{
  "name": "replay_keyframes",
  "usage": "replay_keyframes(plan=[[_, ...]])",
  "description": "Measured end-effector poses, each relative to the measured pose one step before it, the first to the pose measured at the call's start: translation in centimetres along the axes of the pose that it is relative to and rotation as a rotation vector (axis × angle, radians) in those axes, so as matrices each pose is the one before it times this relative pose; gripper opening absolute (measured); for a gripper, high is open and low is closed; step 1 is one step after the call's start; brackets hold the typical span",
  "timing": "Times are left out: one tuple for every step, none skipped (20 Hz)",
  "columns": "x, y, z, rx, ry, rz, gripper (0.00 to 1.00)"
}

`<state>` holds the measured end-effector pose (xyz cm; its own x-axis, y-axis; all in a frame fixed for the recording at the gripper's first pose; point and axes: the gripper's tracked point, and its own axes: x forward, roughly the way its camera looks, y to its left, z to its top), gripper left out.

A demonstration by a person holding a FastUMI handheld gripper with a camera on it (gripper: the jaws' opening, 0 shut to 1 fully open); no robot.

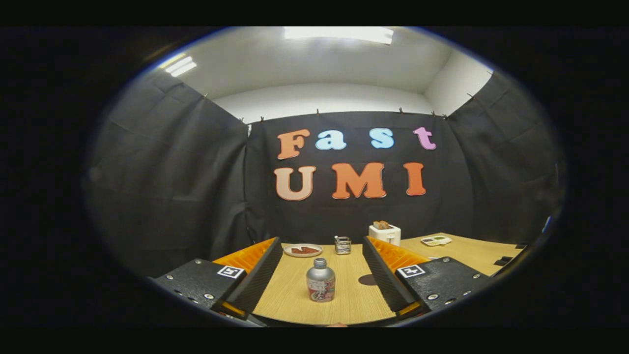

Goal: Take the bottle from table, then pour the juice into the cup, finally place the bottle on the coaster

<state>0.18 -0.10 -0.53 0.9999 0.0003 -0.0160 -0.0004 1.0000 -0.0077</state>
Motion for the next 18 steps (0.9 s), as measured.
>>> replay_keyframes(plan=[[0.021,-0.015,-0.041,0.00056,0.00146,0.00017,0.97],[0.051,0.058,-0.004,0.00021,0.00114,0.00097,0.97],[0.051,-0.048,-0.006,0.00183,0.00163,0.00132,0.97],[-0.022,-0.039,-0.100,0.00486,0.00145,0.00007,0.97],[-0.068,0.084,-0.002,0.00992,-0.00249,-0.00055,0.97],[-0.165,0.202,0.096,0.00828,-0.01038,0.00213,0.97],[-0.006,0.015,-0.044,0.00525,-0.00493,-0.00364,0.97],[-0.004,-0.153,-0.286,0.00343,0.00088,-0.00664,0.97],[0.084,-0.149,-0.317,0.00337,0.00319,-0.00709,0.97],[0.209,0.051,-0.338,0.00192,0.00265,-0.00339,0.97],[0.181,0.075,-0.343,-0.00107,-0.00005,-0.00239,0.97],[0.061,-0.084,-0.344,-0.00563,-0.00028,-0.00530,0.97],[0.144,-0.092,-0.272,-0.00899,-0.00162,-0.00660,0.97],[0.228,-0.146,-0.413,-0.00810,-0.00042,-0.01085,0.97],[0.330,-0.290,-0.336,-0.00548,-0.00300,-0.01571,0.97],[0.361,-0.283,-0.576,-0.00612,-0.00101,-0.01609,0.97],[0.521,-0.306,-0.638,-0.00476,0.00444,-0.01876,0.97],[0.607,-0.469,-1.006,0.00299,0.01730,-0.02353,0.97]])
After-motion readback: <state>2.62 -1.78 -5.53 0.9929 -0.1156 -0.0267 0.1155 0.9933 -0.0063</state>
